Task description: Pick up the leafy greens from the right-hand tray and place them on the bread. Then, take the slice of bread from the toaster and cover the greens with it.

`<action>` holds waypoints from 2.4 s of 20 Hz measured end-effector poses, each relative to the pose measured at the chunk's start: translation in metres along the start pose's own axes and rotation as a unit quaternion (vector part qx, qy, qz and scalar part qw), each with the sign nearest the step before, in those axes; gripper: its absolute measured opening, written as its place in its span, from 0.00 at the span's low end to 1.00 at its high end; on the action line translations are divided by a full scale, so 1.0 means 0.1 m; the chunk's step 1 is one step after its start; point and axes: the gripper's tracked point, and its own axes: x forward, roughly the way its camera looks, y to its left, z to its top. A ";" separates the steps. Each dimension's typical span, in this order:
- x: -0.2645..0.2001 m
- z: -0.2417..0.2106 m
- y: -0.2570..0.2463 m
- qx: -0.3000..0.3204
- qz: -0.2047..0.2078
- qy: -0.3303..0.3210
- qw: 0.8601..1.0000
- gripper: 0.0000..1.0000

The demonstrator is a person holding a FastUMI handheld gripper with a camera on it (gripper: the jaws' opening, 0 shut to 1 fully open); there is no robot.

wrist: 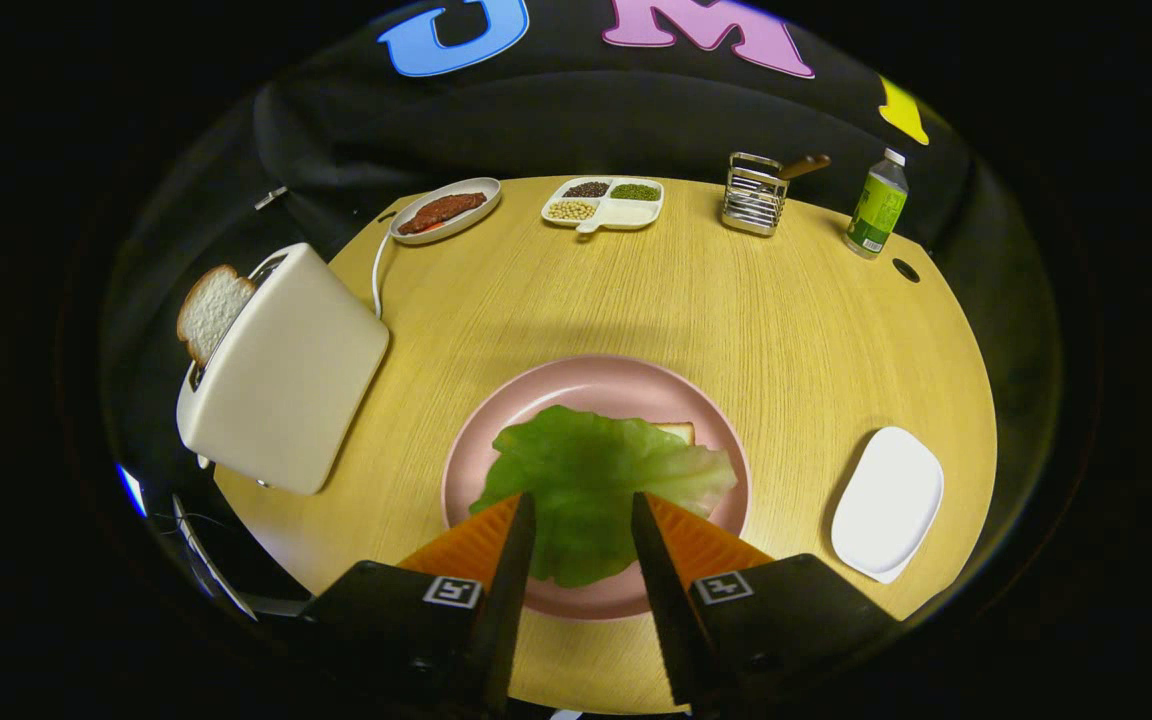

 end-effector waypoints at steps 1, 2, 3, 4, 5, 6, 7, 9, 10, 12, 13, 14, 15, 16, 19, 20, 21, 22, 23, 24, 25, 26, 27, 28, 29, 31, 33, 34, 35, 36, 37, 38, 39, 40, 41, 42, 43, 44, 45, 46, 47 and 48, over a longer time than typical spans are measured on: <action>-0.04 0.02 0.02 -0.001 0.003 -0.006 1.000 0.68; -0.08 0.07 0.07 0.000 0.011 -0.016 1.000 0.73; -0.12 0.10 0.14 0.001 0.019 -0.025 0.999 0.82; -0.22 0.18 0.19 0.000 0.024 -0.036 0.999 0.91; -0.29 0.27 0.27 -0.006 0.027 -0.051 0.998 1.00; -0.37 0.37 0.37 -0.014 0.034 -0.068 0.997 0.99; -0.48 0.49 0.49 -0.024 0.042 -0.086 0.995 0.99; -0.70 0.74 0.73 -0.045 0.055 -0.122 0.990 0.99; -0.78 0.85 0.85 -0.051 0.058 -0.134 0.988 0.99; -0.92 1.06 1.16 -0.058 0.078 -0.155 0.983 0.99; -0.99 1.17 1.29 -0.061 0.085 -0.168 0.980 0.99; -1.01 1.27 1.42 -0.065 0.092 -0.178 0.978 0.99; -1.02 1.34 1.56 -0.071 0.099 -0.183 0.975 0.99; -1.02 1.42 1.69 -0.080 0.104 -0.186 0.974 0.99; -1.06 1.56 2.08 -0.102 0.112 -0.198 0.968 0.99; -1.06 1.58 2.22 -0.110 0.116 -0.201 0.966 0.99; -1.03 1.59 2.39 -0.119 0.123 -0.202 0.964 0.99; -1.01 1.58 2.55 -0.129 0.128 -0.201 0.963 0.99; -0.98 1.56 2.70 -0.137 0.134 -0.199 0.961 0.99; -0.94 1.53 2.84 -0.144 0.140 -0.195 0.960 0.99; -0.89 1.49 3.00 -0.153 0.146 -0.191 0.959 0.99; -0.84 1.47 3.10 -0.160 0.147 -0.188 0.958 0.99; -0.79 1.45 3.18 -0.167 0.146 -0.185 0.957 0.99; -0.72 1.43 3.26 -0.174 0.143 -0.181 0.958 0.99; -0.65 1.40 3.34 -0.179 0.140 -0.176 0.958 0.99; -0.48 1.37 3.39 -0.186 0.121 -0.168 0.960 1.00; -0.31 1.31 3.43 -0.192 0.107 -0.159 0.962 1.00; -0.23 1.28 3.43 -0.194 0.098 -0.153 0.964 1.00; -0.18 1.26 3.44 -0.192 0.092 -0.150 0.965 1.00; -0.15 1.27 3.44 -0.186 0.088 -0.150 0.967 1.00; -0.12 1.27 3.45 -0.178 0.088 -0.151 0.968 0.99; -0.09 1.27 3.44 -0.169 0.088 -0.149 0.970 0.99; -0.03 1.26 3.43 -0.159 0.083 -0.144 0.973 0.97; 0.00 1.22 3.40 -0.147 0.081 -0.131 0.977 0.92; 0.03 1.20 3.39 -0.140 0.078 -0.123 0.979 0.75; 0.05 1.20 3.38 -0.136 0.076 -0.120 0.980 0.68; 0.05 1.20 3.39 -0.135 0.075 -0.119 0.981 0.59; 0.06 1.20 3.38 -0.132 0.073 -0.117 0.982 0.50; 0.09 1.21 3.39 -0.126 0.072 -0.114 0.983 0.40; 0.07 1.20 3.36 -0.118 0.068 -0.110 0.985 0.35; 0.07 1.21 3.35 -0.107 0.066 -0.106 0.986 0.26; 0.07 1.22 3.34 -0.099 0.066 -0.104 0.987 0.22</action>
